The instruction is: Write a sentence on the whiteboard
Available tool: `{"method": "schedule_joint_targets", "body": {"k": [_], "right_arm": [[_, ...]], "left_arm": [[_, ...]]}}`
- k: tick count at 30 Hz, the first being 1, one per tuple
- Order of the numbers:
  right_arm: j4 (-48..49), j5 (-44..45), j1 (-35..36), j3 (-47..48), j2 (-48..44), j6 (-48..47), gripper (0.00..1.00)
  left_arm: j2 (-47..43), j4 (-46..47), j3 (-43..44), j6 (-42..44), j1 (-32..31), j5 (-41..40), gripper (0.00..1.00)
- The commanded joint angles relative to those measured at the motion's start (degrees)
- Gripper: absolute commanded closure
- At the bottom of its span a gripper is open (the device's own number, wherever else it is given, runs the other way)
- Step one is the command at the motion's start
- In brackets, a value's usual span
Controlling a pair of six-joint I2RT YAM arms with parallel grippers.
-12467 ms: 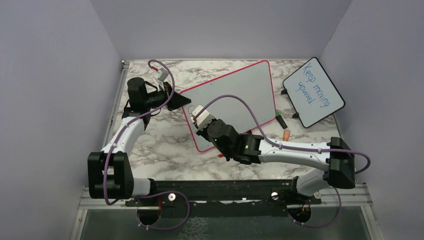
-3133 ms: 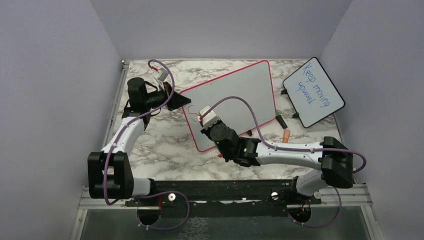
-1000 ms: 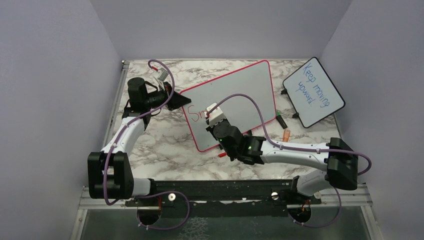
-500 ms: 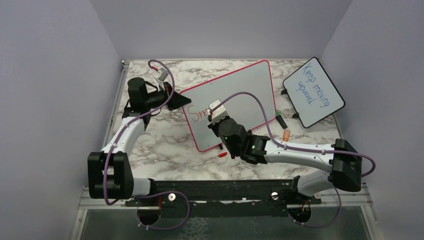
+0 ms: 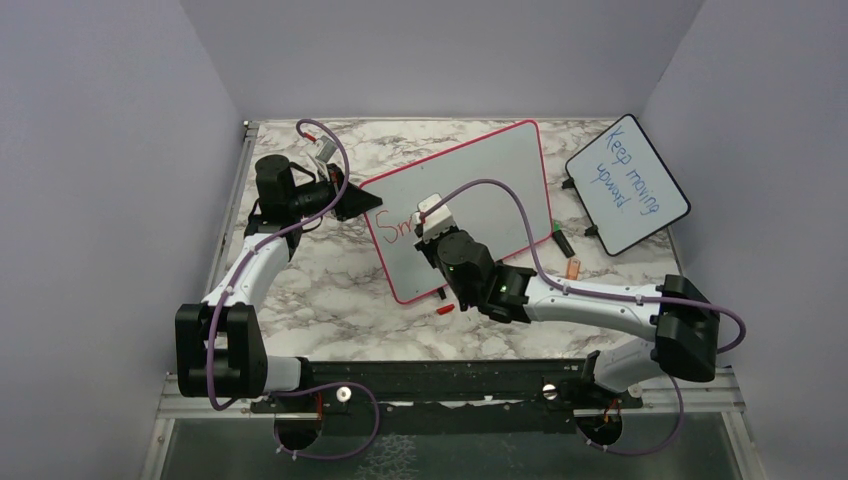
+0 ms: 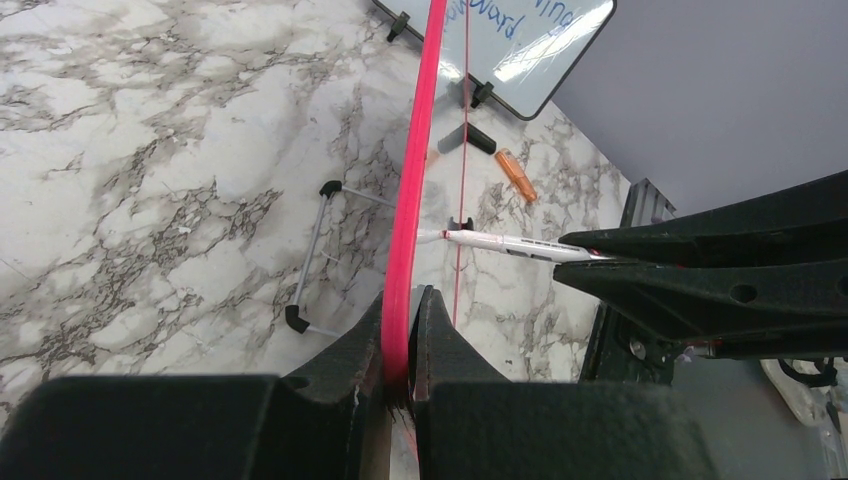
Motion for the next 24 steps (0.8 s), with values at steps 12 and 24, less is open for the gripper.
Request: {"method": "schedule_joint_targets", "body": {"k": [12, 24], "right_arm": [[-0.43, -0.52, -1.02, 2.09, 1.41, 0.62, 0.99], [-2.04, -1.90, -1.02, 0.03, -3.42, 1.13, 0.99]], "left_arm": [[1.21, -3.37, -1.04, 5.87, -1.16, -4.35, 1.00], [1.18, -3.96, -0.98, 6.32, -1.19, -5.07, 1.00]]}}
